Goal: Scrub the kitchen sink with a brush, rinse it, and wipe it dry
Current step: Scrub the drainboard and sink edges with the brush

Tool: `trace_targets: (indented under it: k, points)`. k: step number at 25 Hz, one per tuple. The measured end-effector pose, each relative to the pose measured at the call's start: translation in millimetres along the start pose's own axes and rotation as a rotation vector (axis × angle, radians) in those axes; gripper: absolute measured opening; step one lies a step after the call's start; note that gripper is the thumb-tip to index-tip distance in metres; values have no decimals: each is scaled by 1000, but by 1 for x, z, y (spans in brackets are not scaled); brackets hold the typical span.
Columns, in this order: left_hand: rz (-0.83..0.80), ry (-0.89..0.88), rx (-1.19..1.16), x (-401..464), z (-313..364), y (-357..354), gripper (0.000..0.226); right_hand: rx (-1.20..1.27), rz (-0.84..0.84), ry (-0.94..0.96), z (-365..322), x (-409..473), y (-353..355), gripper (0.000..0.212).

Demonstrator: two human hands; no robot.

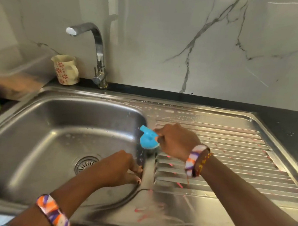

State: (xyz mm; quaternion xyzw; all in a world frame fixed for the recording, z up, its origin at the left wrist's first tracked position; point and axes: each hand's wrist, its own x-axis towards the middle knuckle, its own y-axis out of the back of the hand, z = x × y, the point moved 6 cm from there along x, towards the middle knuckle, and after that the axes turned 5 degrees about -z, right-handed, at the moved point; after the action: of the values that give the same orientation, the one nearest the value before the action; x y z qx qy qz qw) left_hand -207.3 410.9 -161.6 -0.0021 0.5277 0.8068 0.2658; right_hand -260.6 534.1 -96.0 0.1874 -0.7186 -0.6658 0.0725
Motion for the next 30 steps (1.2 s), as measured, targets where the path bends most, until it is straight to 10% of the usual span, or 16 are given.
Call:
trace_targets:
  k: [15,23,27,30]
  points:
    - [-463,-97,10,-28,-5,-14,26,-50,63,-227,-35,5,17,35]
    - [-723,-37,54,-86,-67,4,29,-31,-350,-140,-112,-71,-12,30]
    - [-574,141,124,-134,-134,46,24,74,-377,-12,-186,-20,-21,25]
    - [-173,271,256,-174,-192,98,37,313,-248,117,-258,32,-12,29]
